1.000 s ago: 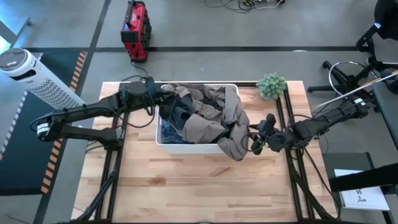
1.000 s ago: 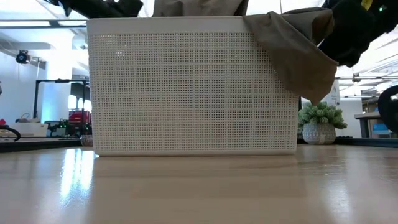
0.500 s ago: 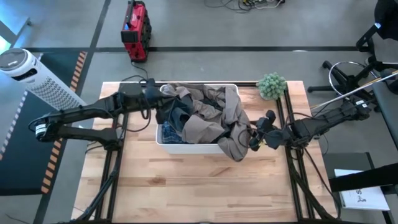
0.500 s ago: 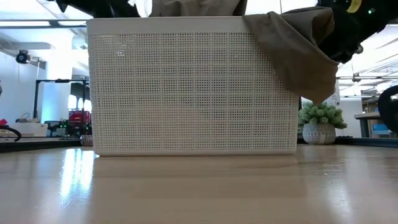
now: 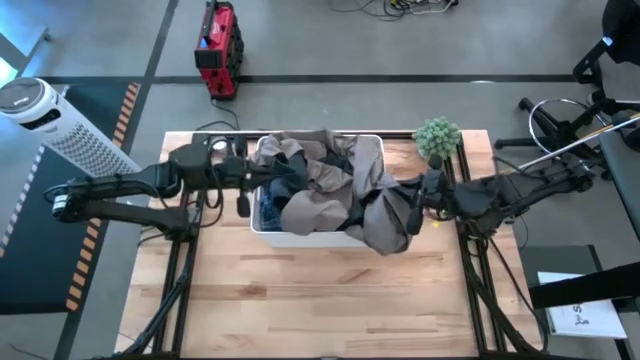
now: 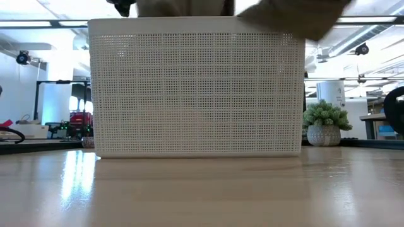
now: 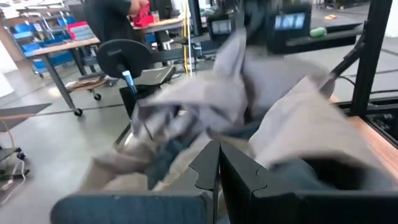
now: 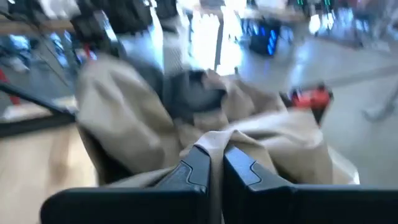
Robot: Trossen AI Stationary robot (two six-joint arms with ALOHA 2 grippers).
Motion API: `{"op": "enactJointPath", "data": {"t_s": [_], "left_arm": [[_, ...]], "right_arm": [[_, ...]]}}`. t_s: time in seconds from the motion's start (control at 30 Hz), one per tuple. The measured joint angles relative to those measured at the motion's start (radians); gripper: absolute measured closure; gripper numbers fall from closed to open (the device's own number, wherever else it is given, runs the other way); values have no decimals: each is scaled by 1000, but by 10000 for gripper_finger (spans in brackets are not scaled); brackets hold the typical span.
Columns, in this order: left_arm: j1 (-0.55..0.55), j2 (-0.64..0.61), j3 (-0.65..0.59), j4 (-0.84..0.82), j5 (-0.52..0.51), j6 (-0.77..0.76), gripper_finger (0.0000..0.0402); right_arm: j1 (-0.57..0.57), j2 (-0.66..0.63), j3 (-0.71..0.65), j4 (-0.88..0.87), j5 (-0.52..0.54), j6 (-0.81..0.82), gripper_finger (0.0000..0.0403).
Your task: Sort clothes
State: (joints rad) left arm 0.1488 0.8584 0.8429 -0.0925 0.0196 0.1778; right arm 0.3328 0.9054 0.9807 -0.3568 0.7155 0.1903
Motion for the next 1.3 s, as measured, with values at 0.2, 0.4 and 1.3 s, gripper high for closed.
{"op": "enactJointPath", "data": {"t_s": [0.2, 0.4, 1.3], "left_arm": [[-26, 93, 0, 15, -4, -2, 402], [-43, 202, 0, 78, -8, -2, 402], [-134, 29, -2, 85, 217, 15, 402]], "right_arm": [[-41, 186, 247, 50, -43, -201, 403], [-180, 404, 446, 37, -135, -341, 403], [-668, 886, 381, -5, -757, -297, 403]]}}
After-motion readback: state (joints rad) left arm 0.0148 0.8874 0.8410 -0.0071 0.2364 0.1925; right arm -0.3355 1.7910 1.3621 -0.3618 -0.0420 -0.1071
